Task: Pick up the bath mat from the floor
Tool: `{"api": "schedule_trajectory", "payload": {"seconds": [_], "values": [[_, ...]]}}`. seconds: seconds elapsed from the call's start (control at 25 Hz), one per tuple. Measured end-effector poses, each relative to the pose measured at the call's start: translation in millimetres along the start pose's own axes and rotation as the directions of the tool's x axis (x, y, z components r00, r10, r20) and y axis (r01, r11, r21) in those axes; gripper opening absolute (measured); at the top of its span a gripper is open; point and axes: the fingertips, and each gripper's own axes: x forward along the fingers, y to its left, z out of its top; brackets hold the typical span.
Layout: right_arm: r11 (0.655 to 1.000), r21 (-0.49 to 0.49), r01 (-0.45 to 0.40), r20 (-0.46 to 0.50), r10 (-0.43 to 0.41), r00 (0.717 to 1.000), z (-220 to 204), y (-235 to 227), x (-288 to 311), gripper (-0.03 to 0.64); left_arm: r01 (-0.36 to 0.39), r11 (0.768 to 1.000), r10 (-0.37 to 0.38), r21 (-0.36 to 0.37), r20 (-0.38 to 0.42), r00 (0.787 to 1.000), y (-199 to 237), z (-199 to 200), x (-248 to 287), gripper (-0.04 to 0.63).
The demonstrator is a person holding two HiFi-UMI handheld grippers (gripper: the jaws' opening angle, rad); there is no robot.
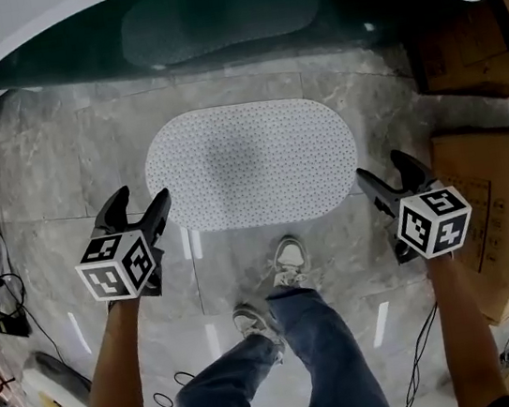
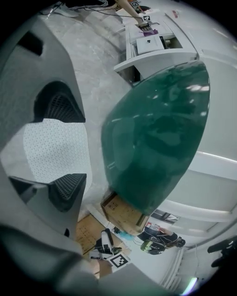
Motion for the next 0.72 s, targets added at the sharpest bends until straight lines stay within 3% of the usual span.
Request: {"api": "schedule_trajectory", "payload": {"seconds": [0.32, 0.72], "values": [[0.998, -0.065, 0.018, 0.001, -0.018, 1.0, -54.1, -7.7, 57.7, 0.369, -0.019, 1.0, 0.019, 0.006, 0.015, 1.0, 35.8, -60.4, 45.9, 0.368], [0.997, -0.049, 0.053, 0.038, -0.052, 0.998, -113.2, -34.9, 125.3, 0.383, -0.03, 0.999, 0.028, 0.042, 0.042, 0.999, 68.7, -114.1, 119.7, 0.373]]}}
